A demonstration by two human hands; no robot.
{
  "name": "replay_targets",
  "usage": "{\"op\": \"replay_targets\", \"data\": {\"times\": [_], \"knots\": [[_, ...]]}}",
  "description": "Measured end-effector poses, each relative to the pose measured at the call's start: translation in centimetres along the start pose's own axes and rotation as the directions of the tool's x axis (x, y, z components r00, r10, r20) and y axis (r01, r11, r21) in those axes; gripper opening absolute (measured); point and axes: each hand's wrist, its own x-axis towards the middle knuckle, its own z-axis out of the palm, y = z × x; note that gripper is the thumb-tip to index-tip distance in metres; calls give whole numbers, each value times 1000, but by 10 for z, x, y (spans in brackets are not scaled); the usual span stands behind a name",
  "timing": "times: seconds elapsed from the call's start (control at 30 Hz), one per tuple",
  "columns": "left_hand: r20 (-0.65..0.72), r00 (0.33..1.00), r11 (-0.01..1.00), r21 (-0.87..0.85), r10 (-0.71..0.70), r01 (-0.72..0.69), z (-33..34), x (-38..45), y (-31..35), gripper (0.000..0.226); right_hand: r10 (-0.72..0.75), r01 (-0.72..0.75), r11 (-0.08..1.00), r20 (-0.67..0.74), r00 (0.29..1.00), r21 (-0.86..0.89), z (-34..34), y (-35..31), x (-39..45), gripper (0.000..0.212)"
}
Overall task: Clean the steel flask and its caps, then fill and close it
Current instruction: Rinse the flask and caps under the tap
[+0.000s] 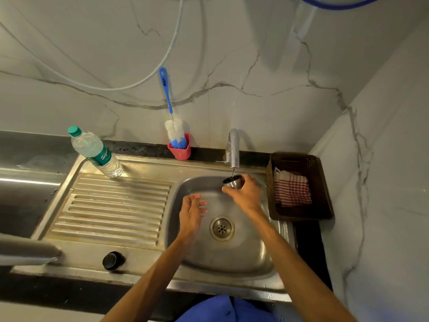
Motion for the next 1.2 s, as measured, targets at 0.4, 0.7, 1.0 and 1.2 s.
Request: {"op": "replay_targets", "data": {"times": [0.4, 0.7, 1.0, 1.2], "knots": [[-91, 996, 988, -150, 27, -41, -34, -23, 10, 12, 113, -201, 972, 512, 852, 121, -40, -8, -51, 57], [-206, 974, 976, -215, -93, 48, -95, -42, 9, 11, 67, 15, 809, 118, 991, -587, -8, 14, -51, 52], [-148, 986, 987, -152, -76, 53, -165, -64, 9, 17, 243, -10, 789, 297, 924, -614, 9, -30, -94, 31], [-40, 999, 1000, -3, -9, 9, -244, -69, 8, 26, 103, 84, 875, 352, 930, -477, 80, -71, -129, 32]]}}
